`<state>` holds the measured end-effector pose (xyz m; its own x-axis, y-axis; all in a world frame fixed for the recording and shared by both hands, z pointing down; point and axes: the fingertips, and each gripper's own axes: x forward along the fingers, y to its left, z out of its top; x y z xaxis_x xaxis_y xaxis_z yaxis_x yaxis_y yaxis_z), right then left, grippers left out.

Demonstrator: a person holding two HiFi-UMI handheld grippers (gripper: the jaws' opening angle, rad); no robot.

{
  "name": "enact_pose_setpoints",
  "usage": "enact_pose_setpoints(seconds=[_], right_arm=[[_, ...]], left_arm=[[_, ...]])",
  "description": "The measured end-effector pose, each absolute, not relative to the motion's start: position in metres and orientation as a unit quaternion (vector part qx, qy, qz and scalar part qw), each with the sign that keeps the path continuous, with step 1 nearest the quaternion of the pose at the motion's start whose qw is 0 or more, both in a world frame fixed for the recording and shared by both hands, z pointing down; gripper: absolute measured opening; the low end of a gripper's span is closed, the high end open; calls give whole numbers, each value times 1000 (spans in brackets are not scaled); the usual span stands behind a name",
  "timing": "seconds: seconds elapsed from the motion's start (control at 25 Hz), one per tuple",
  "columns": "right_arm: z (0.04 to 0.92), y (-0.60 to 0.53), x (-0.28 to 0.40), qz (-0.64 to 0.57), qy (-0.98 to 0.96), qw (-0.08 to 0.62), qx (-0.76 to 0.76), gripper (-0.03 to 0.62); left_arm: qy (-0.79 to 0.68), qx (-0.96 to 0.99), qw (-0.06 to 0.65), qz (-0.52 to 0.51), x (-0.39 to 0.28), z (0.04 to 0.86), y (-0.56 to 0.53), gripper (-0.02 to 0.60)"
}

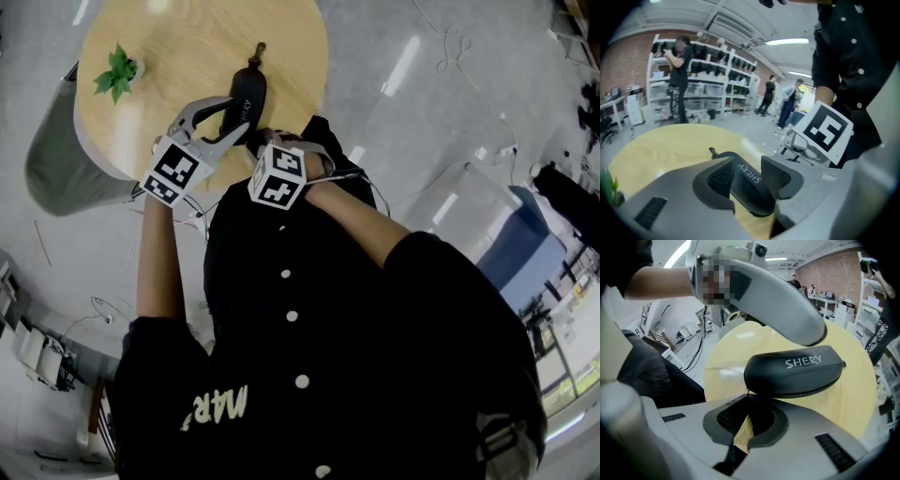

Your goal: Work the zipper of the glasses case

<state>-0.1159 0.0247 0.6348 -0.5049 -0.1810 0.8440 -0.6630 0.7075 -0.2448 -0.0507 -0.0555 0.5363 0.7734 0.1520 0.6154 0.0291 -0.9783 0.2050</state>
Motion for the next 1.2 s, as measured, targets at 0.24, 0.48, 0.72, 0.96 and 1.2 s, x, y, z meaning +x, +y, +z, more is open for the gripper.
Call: enact_pose_setpoints(seconds=[0.24, 0.48, 0.72, 0.96, 1.2], right_arm=[[636, 26, -114, 284, -796, 442, 299, 8], [636, 25, -112, 272, -785, 451, 326, 6], [633, 27, -112, 272, -768, 455, 359, 6], [634, 28, -113, 281, -760, 448, 377, 6], [633, 28, -116, 285, -753, 446, 391, 6]], left_arm=[[177, 942, -4, 284, -49, 526, -42, 161], [282, 914, -73, 283, -49, 543, -32, 161], [343, 900, -100, 251, -51, 547, -22, 161], [365, 895, -98, 239, -55, 561, -23, 158], [388, 880, -110, 250, -55, 561, -21, 150]])
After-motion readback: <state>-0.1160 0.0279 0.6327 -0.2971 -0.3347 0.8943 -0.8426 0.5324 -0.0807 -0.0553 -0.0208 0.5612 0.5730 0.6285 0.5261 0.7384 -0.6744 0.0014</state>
